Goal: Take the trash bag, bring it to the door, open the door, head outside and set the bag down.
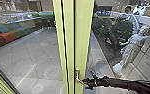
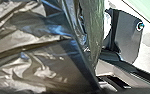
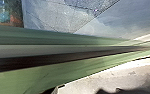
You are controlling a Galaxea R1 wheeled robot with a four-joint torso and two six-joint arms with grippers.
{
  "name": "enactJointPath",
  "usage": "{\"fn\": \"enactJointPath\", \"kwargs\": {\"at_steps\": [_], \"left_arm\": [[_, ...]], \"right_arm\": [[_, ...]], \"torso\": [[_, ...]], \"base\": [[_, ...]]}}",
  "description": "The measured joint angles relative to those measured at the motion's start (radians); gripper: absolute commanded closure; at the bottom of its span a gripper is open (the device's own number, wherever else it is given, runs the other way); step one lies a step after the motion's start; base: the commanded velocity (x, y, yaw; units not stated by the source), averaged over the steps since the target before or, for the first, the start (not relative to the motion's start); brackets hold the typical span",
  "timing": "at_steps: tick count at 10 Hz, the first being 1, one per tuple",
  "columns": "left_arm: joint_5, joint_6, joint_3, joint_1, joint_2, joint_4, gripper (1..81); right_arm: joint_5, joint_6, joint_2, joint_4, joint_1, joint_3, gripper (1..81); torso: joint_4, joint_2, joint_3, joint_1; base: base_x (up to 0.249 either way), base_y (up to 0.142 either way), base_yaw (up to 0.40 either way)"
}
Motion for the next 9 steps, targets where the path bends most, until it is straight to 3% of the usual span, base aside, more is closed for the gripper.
{"fn": "enactJointPath", "kwargs": {"at_steps": [7, 9], "left_arm": [[0.0, 0.001, 0.0, 0.003, 0.003, 0.0, 81.1], [0.0, 0.001, 0.0, 0.009, 0.003, 0.0, 81.1]], "right_arm": [[0.0, 0.0, -0.001, -0.001, 0.003, 0.0, 1.0], [-0.005, -0.002, -0.001, -0.002, -0.003, 0.0, 1.0]], "torso": [[0.0, 0.0, -0.001, 0.0], [0.0, 0.0, -0.001, -0.001]], "base": [[0.0, 0.0, 0.0], [0.089, 0.0, 0.0]]}}
